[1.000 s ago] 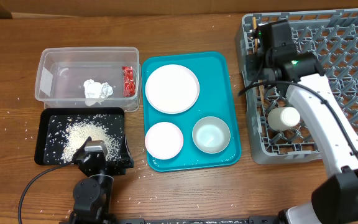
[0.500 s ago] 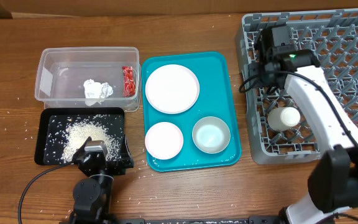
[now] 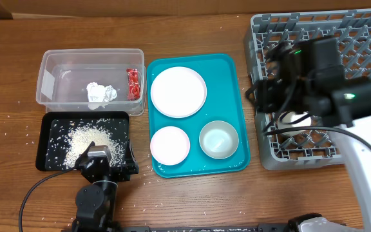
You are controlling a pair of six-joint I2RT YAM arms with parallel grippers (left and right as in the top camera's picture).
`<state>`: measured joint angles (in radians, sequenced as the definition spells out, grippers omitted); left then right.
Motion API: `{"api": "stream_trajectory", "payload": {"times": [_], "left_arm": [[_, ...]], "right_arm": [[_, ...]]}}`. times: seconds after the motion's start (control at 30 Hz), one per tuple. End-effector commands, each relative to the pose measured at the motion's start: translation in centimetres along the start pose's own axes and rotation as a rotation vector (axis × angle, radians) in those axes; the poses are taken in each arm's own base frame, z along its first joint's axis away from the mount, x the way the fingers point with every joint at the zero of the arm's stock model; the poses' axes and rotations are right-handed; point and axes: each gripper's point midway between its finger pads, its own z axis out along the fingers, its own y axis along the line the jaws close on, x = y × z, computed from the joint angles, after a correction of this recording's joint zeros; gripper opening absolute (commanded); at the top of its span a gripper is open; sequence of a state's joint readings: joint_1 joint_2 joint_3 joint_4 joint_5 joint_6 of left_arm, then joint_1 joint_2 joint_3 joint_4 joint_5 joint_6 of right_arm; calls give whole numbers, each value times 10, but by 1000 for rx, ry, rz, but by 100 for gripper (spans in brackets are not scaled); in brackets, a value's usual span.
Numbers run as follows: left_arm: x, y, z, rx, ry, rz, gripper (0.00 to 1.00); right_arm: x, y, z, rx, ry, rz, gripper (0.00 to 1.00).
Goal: Sort waste into correct bins and load items into the dishwasher
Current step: 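Grasp the white bowl on the teal tray with the right gripper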
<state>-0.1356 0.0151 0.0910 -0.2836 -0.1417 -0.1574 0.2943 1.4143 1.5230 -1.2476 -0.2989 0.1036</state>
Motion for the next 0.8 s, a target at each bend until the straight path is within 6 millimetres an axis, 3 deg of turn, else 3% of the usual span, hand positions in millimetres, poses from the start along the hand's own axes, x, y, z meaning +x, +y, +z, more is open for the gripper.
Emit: {"api": "stream_trajectory", "payload": {"times": [0.0,0.2,0.27,0.37,0.5,0.77], "left_arm": [[-1,1,0,-1,-10,-13,100],[-1,1,0,-1,-10,-14,100],[-1,1,0,-1,-10,-13,100],[-1,1,0,-1,-10,-13,100],[-1,1,0,-1,-10,-13,100],[-1,1,0,-1,-10,-13,100]], "right_arm": [[32,-10,43,112,115,-12,41],[70,-27,113,175,180,-16,41],[80,-44,134,222,187,-4,41],[90,-71,152,340,197,27,41],[98,-77,164,354,229,35,41],[109,-62,181,241,287,68,4]]}}
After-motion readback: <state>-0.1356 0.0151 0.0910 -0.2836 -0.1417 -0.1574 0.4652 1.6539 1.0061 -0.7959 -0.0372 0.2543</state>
